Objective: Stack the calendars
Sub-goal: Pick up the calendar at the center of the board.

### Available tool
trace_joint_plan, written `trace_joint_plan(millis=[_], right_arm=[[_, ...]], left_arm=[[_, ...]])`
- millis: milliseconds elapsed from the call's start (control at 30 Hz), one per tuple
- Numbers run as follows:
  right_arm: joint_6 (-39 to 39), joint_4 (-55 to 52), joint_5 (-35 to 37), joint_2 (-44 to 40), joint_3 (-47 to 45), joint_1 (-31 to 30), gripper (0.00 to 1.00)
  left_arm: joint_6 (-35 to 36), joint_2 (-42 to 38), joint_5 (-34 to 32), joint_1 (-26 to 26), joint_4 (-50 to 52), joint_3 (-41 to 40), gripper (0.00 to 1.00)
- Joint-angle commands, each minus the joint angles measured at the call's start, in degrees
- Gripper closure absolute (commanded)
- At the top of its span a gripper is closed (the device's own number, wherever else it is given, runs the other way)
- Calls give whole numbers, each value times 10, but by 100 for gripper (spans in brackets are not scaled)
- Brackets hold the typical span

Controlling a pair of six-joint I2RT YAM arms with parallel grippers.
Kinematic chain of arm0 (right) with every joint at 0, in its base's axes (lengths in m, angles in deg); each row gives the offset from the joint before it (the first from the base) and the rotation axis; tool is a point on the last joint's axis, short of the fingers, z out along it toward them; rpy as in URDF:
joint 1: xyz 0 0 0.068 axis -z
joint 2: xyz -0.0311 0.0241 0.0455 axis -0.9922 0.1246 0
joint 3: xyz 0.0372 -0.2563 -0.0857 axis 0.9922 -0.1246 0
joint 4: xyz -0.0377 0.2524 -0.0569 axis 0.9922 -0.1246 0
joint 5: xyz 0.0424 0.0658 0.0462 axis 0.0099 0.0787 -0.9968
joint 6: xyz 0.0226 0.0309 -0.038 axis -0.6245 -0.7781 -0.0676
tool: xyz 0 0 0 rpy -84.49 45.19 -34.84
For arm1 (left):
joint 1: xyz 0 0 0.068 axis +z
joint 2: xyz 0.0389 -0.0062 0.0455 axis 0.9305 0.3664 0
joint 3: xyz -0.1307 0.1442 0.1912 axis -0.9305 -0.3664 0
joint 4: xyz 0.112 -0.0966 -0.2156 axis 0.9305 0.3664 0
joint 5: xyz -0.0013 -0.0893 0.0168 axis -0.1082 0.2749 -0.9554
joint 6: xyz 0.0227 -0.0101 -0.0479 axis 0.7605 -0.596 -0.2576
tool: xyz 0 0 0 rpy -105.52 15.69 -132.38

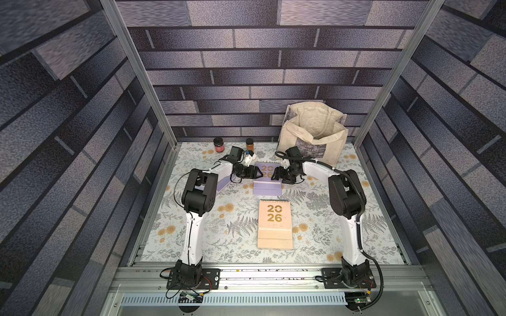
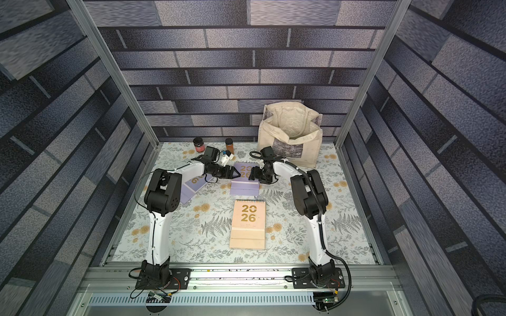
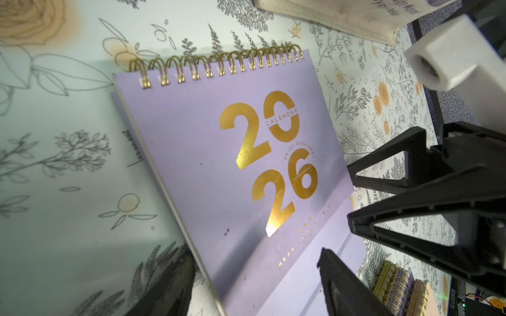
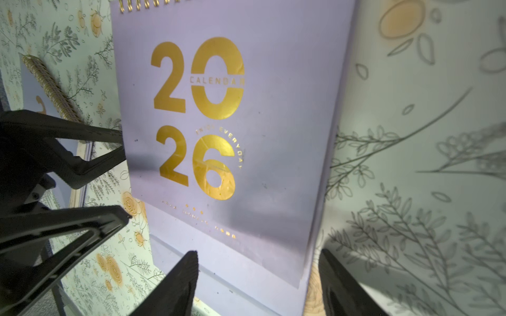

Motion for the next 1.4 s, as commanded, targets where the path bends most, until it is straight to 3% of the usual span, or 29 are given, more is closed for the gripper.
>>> trace_joint_plan(millis=[0,200,433,600,1000,1367], right_arm=[[-13,13,-47,28,-2,0,30],[-38,84,-100,38,-22,-1,34],[-62,154,-147,25,-42,-1,58],[-53,183,-150,-2,-72,-2,66],[-60,281,-179,-48,-123,-7,75],[-68,336,-175,-84,-136,-17,76]], left_arm=[[0,33,-3,-6,46,2,25],[-11,36,25,-12,27,-1,26],[-31,32,51,-10,-1,-10,26],[-34,37,57,-9,-1,-6,26],[-32,31,56,-10,-1,-8,26],[-33,24,61,-19,-7,-12,26]])
